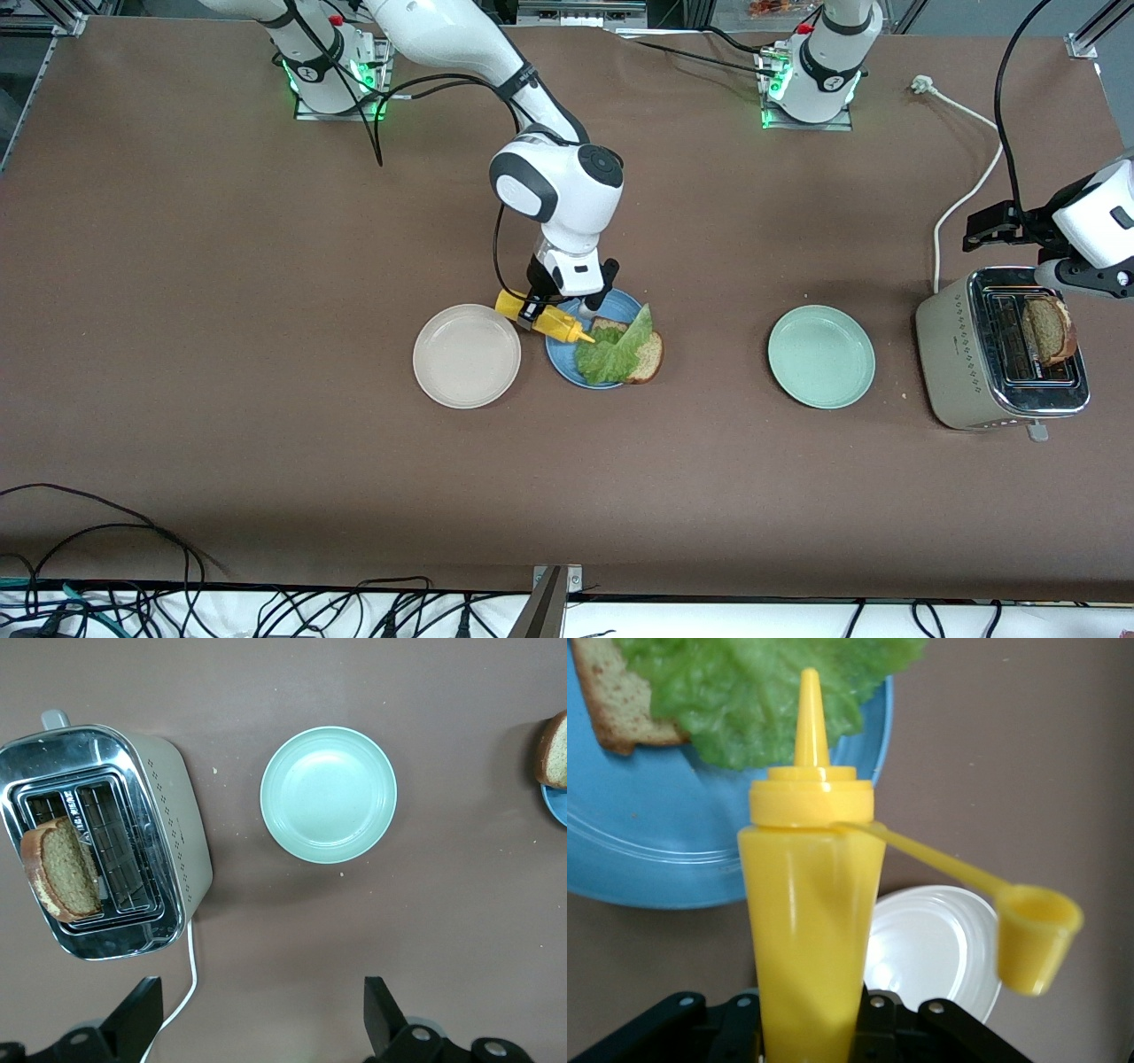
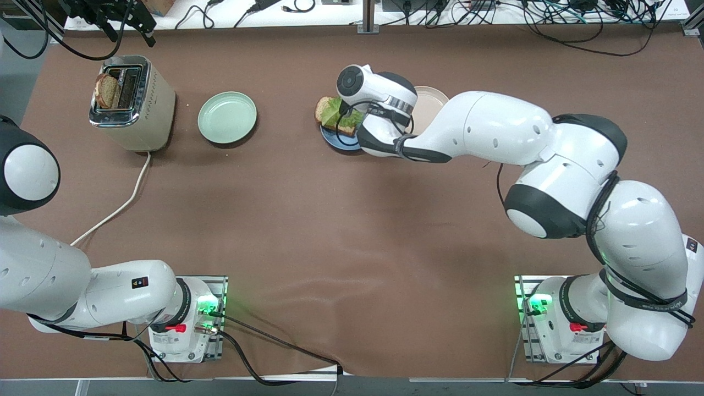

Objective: Make sandwich in blue plate with both arms

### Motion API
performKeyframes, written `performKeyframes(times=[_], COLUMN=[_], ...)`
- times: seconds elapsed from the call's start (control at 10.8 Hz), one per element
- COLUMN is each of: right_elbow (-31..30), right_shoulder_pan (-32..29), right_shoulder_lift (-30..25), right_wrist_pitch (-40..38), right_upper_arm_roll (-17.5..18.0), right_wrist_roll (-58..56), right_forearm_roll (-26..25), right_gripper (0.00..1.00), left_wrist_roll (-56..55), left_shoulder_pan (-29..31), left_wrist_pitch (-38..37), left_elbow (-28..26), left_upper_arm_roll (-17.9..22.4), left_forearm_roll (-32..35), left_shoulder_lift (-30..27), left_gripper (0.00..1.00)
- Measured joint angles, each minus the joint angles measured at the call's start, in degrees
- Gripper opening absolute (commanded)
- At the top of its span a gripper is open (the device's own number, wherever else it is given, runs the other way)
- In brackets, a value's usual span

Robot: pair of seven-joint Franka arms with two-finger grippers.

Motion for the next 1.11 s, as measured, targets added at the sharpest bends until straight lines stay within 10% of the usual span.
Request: performKeyframes(times=[1.11], right_elbow=[8.95], right_shoulder_pan=[-2.79], right_shoulder_lift=[-1.08], right_wrist_pitch=[-7.18], right_upper_arm_roll=[-2.68], right_wrist_roll=[-5.89], right_forearm_roll=[4.68], right_gripper=[0.0], left_wrist_roll=[0.0], left_shoulder_pan=[0.01], left_wrist_pitch=[-0.03], left_elbow=[0.0], left_upper_arm_roll=[0.02], left_forearm_roll=[0.0], left_shoulder_lift=[0.0], left_gripper=[1.0])
